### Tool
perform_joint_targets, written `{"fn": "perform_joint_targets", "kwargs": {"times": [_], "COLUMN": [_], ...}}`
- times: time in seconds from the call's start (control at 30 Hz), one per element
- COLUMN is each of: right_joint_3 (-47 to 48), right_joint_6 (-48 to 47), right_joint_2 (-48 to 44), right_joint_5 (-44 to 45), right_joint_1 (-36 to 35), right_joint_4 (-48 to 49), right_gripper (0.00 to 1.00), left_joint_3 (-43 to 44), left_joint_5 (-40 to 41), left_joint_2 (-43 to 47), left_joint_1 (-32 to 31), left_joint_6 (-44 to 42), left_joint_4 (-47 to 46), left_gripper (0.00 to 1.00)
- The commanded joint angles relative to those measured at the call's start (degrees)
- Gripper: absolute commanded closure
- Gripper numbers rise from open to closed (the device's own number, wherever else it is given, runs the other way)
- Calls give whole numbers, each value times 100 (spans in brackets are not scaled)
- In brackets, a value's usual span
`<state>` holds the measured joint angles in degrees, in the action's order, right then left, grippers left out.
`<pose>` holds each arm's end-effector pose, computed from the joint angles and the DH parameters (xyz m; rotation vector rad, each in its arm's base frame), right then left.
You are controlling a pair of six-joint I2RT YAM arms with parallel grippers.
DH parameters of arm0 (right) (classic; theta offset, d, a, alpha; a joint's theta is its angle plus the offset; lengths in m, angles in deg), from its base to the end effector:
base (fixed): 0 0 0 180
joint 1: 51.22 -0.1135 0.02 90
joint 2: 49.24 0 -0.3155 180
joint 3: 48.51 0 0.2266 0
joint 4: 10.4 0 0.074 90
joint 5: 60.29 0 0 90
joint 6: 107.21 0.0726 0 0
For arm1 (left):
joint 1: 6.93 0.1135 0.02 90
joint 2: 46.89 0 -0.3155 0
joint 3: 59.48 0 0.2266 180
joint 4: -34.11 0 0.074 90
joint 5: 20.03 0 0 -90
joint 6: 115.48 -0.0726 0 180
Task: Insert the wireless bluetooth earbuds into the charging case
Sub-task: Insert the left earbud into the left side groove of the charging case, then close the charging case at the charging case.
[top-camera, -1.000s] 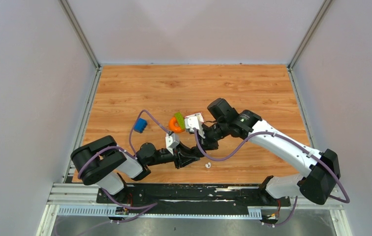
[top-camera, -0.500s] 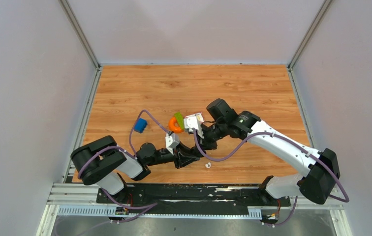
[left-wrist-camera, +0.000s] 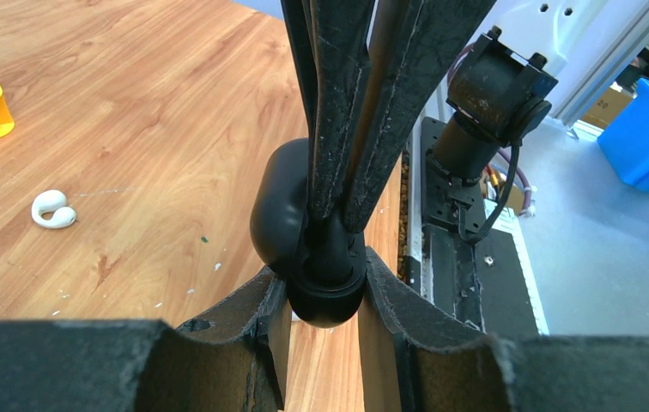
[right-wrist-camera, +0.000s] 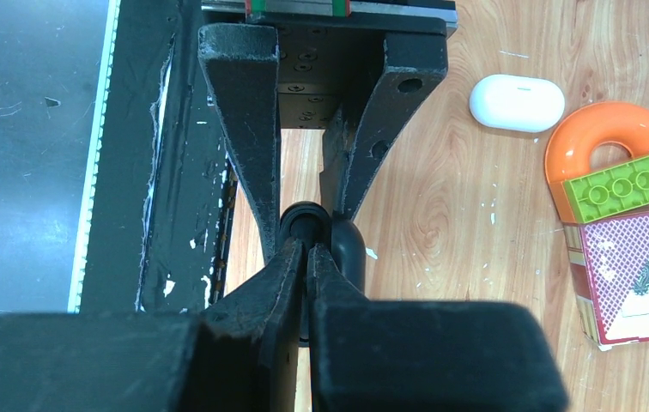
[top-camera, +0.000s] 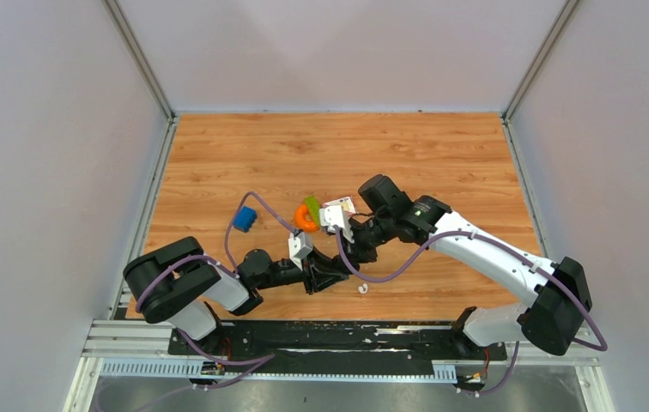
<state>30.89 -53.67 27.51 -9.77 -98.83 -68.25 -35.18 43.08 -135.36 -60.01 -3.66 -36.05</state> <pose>0.1333 0.2145 0.3243 -1.8428 1.6332 0.9484 0.1229 -0.2182 0.2394 0.8341 1.4161 -1.3741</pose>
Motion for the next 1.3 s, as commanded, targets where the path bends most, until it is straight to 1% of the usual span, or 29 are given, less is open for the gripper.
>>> {"fn": "perform_joint_targets", "kwargs": {"times": [0.0, 0.3, 0.57, 0.67, 0.8, 0.87, 0.9, 0.93, 1.07, 1.13, 1.17, 1.27], "right_joint_3": [-32, -46, 50, 169, 531, 533, 435, 308, -282, -490, -596, -857], "right_joint_6": [87, 76, 78, -16, -378, -478, -391, -320, -324, -398, -435, -531], "right_joint_2": [4, 33, -194, -337, -612, -767, -845, -921, -1164, -1239, -1261, -1258], "right_joint_5": [-33, 16, 0, -140, -301, -337, -291, -292, -470, -436, -390, -356], "right_joint_1": [-54, -79, -81, -80, -37, 48, 126, 243, 572, 585, 587, 586], "right_joint_4": [193, 191, 78, -123, -711, -766, -625, -501, -158, -73, -10, 170], "right_gripper": [99, 93, 79, 78, 77, 74, 71, 65, 35, 28, 23, 19], "left_joint_3": [45, 48, 47, 50, 61, 71, 77, 75, 76, 88, 93, 99], "left_joint_5": [-31, -26, -35, -27, -35, -43, -44, -52, -58, -80, -114, -187], "left_joint_2": [162, 163, 152, 146, 107, 95, 89, 84, 91, 71, 70, 65], "left_joint_1": [35, 41, 43, 43, 43, 43, 43, 48, 43, 43, 43, 43], "left_joint_6": [6, 2, -1, -5, 6, 6, 14, 8, -13, -16, -24, -80], "left_joint_4": [-660, -662, -659, -659, -664, -659, -664, -656, -664, -663, -664, -656], "left_gripper": [100, 100, 100, 100, 100, 100, 100, 100, 100, 100, 100, 100]}}
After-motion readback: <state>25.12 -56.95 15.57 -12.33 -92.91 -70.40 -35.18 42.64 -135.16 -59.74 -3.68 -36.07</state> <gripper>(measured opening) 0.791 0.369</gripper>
